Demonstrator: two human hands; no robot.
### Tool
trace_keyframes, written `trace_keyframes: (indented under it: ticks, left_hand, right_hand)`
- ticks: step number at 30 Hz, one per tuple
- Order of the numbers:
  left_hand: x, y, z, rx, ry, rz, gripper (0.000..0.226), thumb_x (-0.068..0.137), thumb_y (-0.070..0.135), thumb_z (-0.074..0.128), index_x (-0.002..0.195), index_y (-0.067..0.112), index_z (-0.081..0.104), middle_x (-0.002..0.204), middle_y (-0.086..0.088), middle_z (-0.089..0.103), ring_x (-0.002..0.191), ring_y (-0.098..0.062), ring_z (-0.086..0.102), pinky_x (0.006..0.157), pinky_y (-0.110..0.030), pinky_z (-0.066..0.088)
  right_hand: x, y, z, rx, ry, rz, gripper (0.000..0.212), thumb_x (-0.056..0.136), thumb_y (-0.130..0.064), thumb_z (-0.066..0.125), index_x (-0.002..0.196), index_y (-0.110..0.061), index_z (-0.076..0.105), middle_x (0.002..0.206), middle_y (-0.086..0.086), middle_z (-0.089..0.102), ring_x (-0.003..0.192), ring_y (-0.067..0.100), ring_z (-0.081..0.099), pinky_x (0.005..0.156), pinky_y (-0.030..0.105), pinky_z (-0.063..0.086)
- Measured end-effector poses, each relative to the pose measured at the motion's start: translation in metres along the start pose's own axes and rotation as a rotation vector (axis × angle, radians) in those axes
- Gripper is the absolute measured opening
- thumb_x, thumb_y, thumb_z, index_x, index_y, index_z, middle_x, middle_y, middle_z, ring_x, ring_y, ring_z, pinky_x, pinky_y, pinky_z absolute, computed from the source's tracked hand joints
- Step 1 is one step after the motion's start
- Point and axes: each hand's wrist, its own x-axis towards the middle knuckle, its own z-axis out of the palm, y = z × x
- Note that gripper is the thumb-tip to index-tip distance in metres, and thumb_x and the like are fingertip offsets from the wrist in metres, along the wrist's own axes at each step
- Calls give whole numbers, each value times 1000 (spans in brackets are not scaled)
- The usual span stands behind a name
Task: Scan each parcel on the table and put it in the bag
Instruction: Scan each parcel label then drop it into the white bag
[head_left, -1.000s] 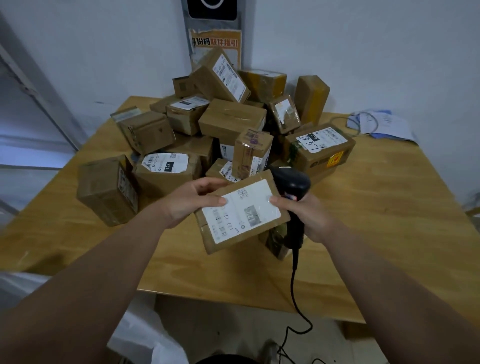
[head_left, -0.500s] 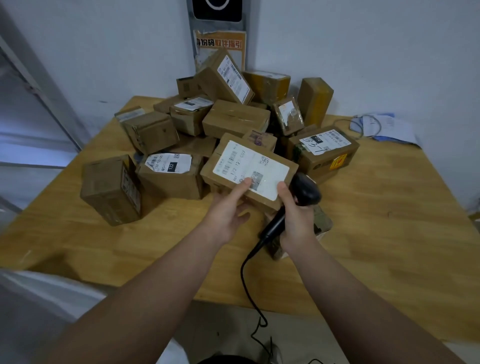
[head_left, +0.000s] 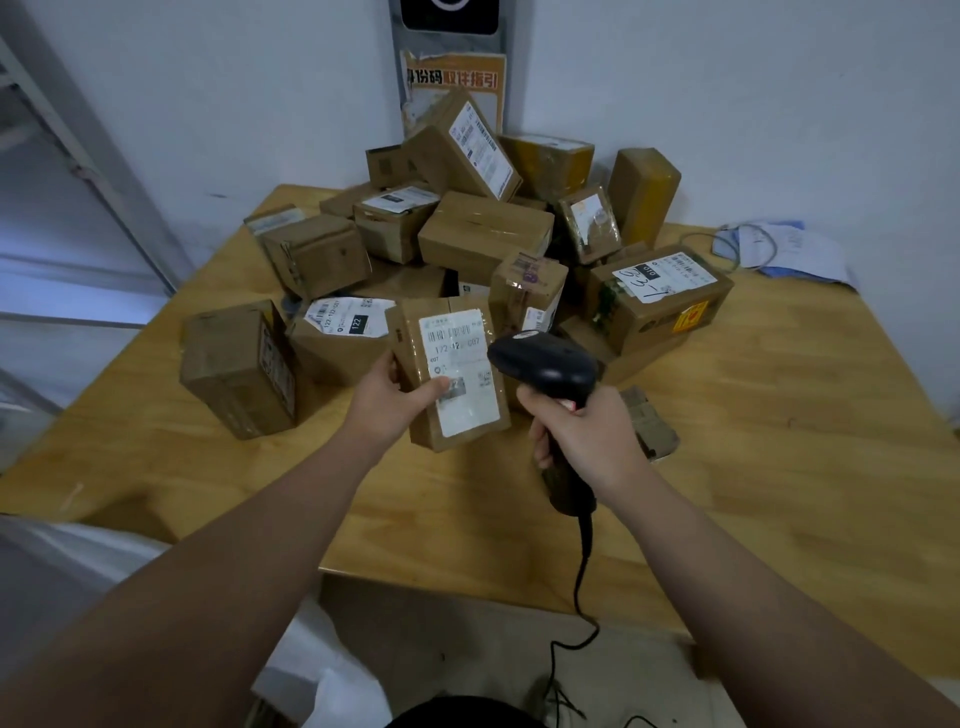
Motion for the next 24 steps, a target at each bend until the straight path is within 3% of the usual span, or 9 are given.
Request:
trace_keyframes:
  ticks: [13,18,20,24]
  left_hand:
    - [-4,-7,-1,75,8,-26,56,85,25,73,135,16,49,132,-1,59,125,-19,52,89,-29,44]
    - [-5,-5,0,52,11,-62,52,86,26,71,133,17,50,130,-1,60,118,-16,55,90,-30,46]
    - [-3,-4,0,2,-26,-149,49,87,28,70,132,17,52,129,-3,61,114,-21,59,92,-37,49]
    - [-2,-5,5,-90,-71,-277,42,89,27,67,128,17,57,121,-3,65,98,-16,59,84,-35,49]
  right_hand:
    - [-4,-4,18,-89,52,55,36,91,-30,64,63,-8,62,52,4,60,45,12,59,57,28,54]
    - [-6,-8,17,-60,20,131,36,90,-29,63,62,-7,62,52,5,59,44,12,57,52,25,50]
    - [-4,-14,15,-78,8,148,32,91,-28,62,67,-7,63,55,5,59,43,10,56,48,22,47]
    - [8,-37,11,-78,7,139,22,91,-25,63,75,-10,64,57,6,60,44,13,55,45,22,48]
